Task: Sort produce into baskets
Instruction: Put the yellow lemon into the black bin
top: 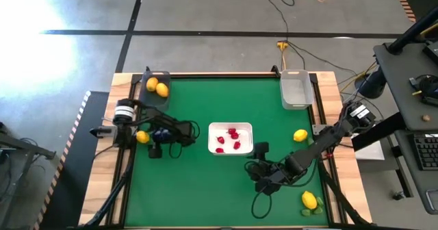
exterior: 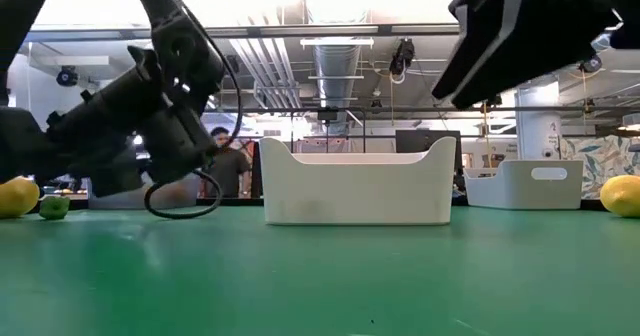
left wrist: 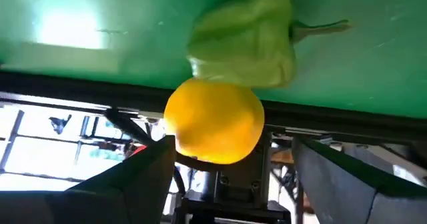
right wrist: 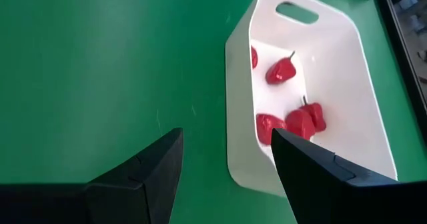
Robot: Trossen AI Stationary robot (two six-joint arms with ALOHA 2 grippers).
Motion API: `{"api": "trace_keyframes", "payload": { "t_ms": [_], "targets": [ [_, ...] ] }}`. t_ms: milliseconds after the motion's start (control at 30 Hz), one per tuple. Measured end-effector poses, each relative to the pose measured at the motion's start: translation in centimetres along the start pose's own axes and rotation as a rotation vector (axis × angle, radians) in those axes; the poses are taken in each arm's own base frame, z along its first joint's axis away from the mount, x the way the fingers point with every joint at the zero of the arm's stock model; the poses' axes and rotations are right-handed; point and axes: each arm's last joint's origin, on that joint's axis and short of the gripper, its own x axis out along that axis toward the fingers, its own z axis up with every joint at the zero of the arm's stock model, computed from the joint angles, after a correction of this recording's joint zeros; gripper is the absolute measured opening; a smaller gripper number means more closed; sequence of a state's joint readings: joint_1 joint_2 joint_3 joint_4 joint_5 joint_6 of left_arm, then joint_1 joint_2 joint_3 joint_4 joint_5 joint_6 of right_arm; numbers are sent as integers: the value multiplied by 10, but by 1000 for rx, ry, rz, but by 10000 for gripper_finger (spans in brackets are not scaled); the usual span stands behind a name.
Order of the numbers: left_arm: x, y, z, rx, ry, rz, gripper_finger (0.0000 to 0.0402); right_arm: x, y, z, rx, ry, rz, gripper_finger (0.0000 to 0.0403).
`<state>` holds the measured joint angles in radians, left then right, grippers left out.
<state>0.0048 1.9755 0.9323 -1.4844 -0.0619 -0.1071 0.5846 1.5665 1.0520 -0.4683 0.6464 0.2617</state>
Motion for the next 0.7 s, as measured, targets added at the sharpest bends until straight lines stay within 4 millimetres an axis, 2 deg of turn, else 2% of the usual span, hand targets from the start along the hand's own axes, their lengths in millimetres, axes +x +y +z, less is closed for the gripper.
{"api": "trace_keyframes", "payload": {
  "t_ms": [267, 433, 700],
  "targets": [
    [22, -2, 13, 74, 81, -29, 281, 6, 1, -14, 20, 38, -11, 221],
    [40, -3, 11, 71, 148, -11, 281, 6, 0, -18, 40, 64, -20, 221],
    [34, -2, 10, 39, 88, 9, 268, 6, 0, -18, 38, 65, -21, 221]
  ]
}}
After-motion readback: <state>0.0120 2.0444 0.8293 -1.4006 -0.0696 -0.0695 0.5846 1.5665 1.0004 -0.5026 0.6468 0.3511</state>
